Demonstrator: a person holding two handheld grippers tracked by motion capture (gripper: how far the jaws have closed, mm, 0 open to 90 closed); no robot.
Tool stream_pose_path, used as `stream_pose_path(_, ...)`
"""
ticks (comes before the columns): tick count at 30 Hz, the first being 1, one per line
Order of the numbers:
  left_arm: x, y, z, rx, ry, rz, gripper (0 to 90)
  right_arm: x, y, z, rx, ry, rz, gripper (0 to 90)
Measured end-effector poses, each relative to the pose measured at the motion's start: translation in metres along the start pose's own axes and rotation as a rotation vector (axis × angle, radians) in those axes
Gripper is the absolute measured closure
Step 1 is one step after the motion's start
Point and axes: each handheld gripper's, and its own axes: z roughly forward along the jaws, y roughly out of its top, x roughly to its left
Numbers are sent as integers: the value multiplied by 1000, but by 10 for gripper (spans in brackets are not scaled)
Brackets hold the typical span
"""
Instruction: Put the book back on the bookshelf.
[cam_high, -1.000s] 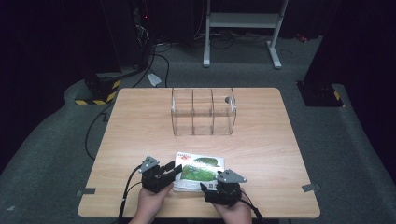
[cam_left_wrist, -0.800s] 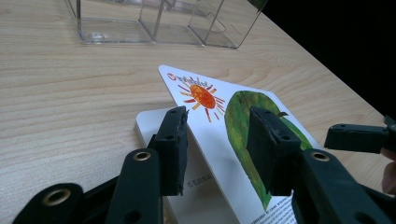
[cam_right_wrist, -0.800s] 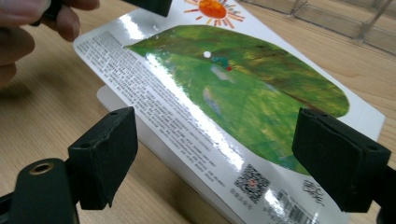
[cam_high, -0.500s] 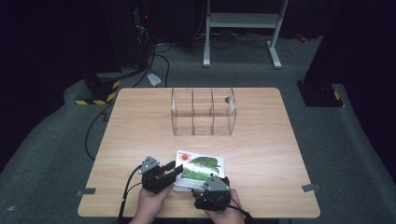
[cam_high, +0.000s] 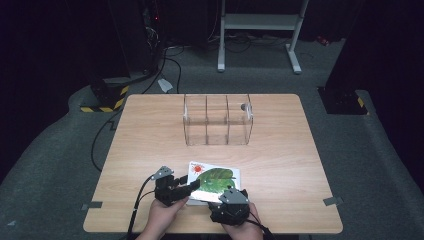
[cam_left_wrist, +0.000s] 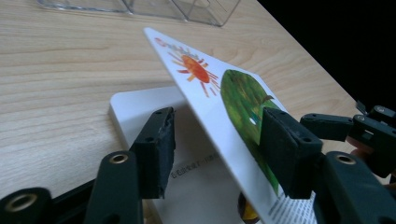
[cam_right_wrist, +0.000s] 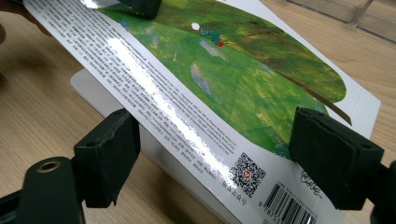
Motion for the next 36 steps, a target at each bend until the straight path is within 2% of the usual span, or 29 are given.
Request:
stream_pose_path(2, -1, 0, 1, 9, -3, 15, 521, 0, 0, -1, 1, 6, 0, 168)
stream_pose_path(3, -2, 0, 2, 17, -2, 20, 535, -2, -2, -3, -7, 40, 17, 171)
stream_pose_path(4, -2, 0, 2, 17, -2, 20, 545, -2, -2, -3, -7, 40, 17, 171)
stream_pose_path(5, -1, 0, 2, 31, 2, 28, 551, -7, -6, -9, -29, 102, 72, 189)
stream_pose_path(6, -1, 0, 2, 32, -1, 27, 553, -9, -7, -11, -34, 127, 92, 189)
stream_pose_path(8, 0, 0, 2, 36, -3, 31, 554, -11, -8, -13, -36, 138, 107, 190)
stream_pose_path(10, 1, 1, 2, 46, -3, 48, 559, -18, -8, -18, -46, 123, 127, 201)
stream_pose_path(11, 2, 2, 3, 57, -6, 49, 562, -26, -8, -21, -53, 101, 158, 209)
stream_pose_path(12, 2, 2, 3, 57, -6, 49, 561, -26, -8, -21, -53, 101, 158, 209)
stream_pose_path(14, 4, 2, 3, 82, -12, 54, 561, -37, -8, -22, -53, 72, 176, 213)
stream_pose_path(17, 7, 2, 7, 109, -18, 52, 561, -52, -11, -19, -29, 52, 209, 215)
stream_pose_path(20, 9, 1, 8, 129, -20, 87, 572, -63, -13, -10, 12, 45, 226, 219)
stream_pose_path(21, 8, 0, 7, 128, -25, 110, 583, -64, -13, -8, 25, 47, 235, 220)
stream_pose_path(25, 7, -2, 7, 123, -21, 135, 602, -66, -14, -3, 43, 46, 243, 226)
stream_pose_path(28, 6, -3, 6, 112, -15, 173, 607, -67, -14, -2, 49, 51, 254, 228)
stream_pose_path(30, 5, -4, 5, 104, -17, 184, 612, -68, -14, -2, 57, 60, 277, 225)
stream_pose_path(36, 3, -6, 3, 68, -11, 237, 616, -68, -14, 0, 73, 86, 288, 246)
